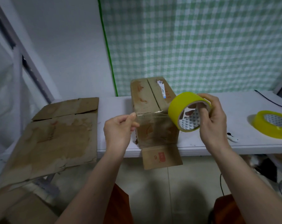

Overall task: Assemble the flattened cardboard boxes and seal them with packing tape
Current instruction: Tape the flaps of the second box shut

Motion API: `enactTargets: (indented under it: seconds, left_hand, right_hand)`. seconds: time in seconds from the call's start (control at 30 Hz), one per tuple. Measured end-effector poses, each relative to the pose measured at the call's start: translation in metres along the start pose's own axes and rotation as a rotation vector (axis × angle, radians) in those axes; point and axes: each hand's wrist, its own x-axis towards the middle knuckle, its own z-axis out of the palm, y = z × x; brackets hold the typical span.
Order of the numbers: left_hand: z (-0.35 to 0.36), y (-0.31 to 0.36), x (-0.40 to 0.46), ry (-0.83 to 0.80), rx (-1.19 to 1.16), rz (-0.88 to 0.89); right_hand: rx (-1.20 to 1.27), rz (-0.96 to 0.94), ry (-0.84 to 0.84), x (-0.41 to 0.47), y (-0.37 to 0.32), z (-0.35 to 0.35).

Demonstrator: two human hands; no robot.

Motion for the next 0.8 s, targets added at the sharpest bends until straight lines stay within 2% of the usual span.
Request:
enactTargets:
  seconds: [0.2, 0.37, 0.6, 0.8]
  left_hand:
    - [0.009, 0.004, 0.001, 0.056, 0.045, 0.107]
    - [0.017, 0.001, 0.014, 0.139, 0.193, 0.227]
    - [0.023, -0.008, 0.021, 0.158, 0.385, 0.218]
    - [0.026, -0.017, 0.023, 0.117, 0.325, 0.145]
  right_hand:
    - [-0.039, -0.111, -0.085, 0.019, 0.000, -0.004]
    - [-0.044, -0.192, -0.099, 0.041, -0.004, 0.003]
    - [-0.113, -0.262, -0.183, 0.062, 0.007, 0.016]
    - [-0.154, -0.248, -0.220, 0.069, 0.018, 0.021]
